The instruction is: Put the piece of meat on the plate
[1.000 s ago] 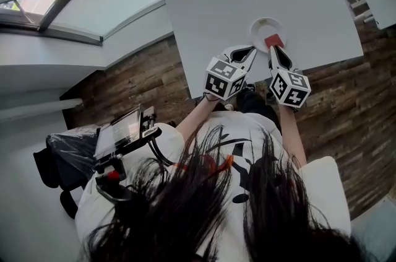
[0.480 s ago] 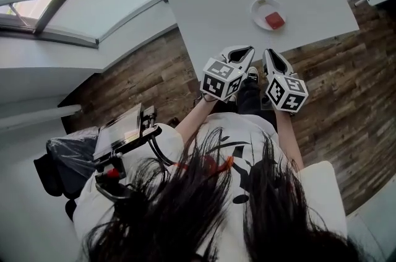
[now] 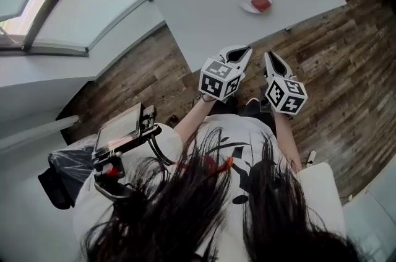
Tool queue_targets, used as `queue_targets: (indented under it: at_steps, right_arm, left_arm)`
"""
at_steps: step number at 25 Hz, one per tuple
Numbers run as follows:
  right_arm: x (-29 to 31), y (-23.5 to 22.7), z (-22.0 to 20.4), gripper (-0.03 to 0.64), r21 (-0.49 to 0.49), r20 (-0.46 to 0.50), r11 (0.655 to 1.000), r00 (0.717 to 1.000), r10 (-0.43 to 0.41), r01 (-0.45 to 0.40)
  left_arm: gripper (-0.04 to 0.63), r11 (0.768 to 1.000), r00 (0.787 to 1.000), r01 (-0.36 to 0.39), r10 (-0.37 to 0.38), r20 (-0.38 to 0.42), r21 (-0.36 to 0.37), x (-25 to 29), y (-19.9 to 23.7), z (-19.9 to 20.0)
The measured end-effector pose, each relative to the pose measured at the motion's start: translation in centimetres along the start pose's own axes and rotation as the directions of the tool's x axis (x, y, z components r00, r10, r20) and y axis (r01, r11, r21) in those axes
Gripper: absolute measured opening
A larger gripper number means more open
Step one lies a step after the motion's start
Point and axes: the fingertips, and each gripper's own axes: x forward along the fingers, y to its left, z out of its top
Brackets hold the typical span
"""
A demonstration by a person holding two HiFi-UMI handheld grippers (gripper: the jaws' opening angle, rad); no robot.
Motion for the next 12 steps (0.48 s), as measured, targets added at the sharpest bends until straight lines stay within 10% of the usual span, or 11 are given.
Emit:
queue_targets:
  at_steps: [12]
  right_arm:
    - [-3.6, -0.6, -2.0, 0.049, 0.021, -0.022, 1.0, 1.0, 0.002, -0.002]
  left_arm:
    - [0.006, 0.995, 0.998, -0.055, 0.057, 0.013, -0.087, -0.9, -0.7, -1.4]
